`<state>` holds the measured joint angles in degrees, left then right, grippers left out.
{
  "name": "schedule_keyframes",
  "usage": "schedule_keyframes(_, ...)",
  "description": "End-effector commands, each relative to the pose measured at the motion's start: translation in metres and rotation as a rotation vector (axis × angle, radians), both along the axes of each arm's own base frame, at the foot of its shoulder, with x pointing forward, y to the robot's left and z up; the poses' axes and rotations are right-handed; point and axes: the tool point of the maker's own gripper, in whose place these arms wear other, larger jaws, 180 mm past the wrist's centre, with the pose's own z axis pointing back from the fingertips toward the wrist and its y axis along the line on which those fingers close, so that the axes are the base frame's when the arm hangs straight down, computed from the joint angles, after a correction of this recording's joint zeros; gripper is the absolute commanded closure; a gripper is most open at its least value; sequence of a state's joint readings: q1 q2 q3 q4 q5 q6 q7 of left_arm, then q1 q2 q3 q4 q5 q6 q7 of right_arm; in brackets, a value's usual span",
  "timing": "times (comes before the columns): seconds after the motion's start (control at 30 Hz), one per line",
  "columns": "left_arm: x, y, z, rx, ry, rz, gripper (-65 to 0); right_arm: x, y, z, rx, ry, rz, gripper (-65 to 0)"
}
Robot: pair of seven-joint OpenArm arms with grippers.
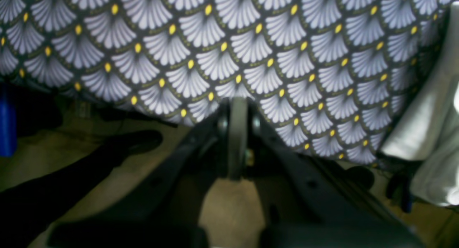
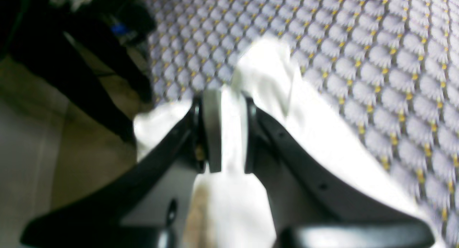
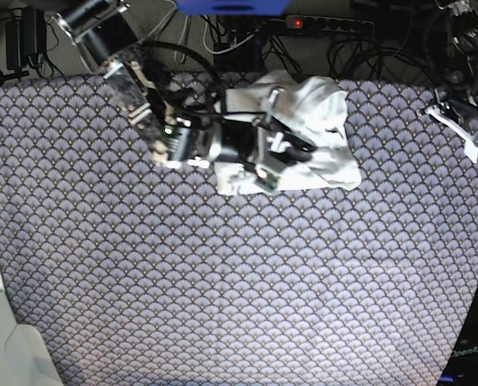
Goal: Fold the T-shirt properly
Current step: 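Open the right gripper and withdraw it from the folded shirt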
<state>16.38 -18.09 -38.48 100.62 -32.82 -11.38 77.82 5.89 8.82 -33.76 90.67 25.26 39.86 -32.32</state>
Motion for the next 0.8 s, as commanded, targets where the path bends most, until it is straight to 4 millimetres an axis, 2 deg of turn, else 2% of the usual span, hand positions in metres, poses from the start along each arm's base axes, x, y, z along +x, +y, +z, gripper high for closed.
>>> schedule_keyframes(0.0,0.009,0.0,0.011,-0.007,-0.043,-0.012,-0.4,0.009,-0.011,0.012,0.018,-0.033,-0.025,-8.1)
schedule_keyframes(0.13,0.012,-0.014,0.014,-0.085,-0.076,-0.026,-0.4,0.012,-0.065,0.004,-0.056,-0.034,-0.135,-7.7)
schedule_keyframes(0.3,0.018,-0.027,0.024,-0.101,-0.121,-0.05,-0.4,0.006,-0.121,0.013,-0.127,-0.069,-0.257,-7.6)
schedule_keyframes(0.47,0.018,-0.043,0.033,-0.102,-0.158,-0.073,-0.4,-0.009,-0.15,0.008,-0.185,-0.05,-0.305,-2.6)
schedule_keyframes(0.67,0.006,-0.07,0.013,-0.138,-0.092,-0.132,-0.4,-0.027,-0.187,-0.008,-0.237,0.013,-0.399,0.0)
schedule_keyframes(0.77,0.013,-0.081,0.006,-0.09,-0.103,-0.173,-0.4,-0.027,-0.191,-0.008,-0.24,0.016,-0.41,0.0)
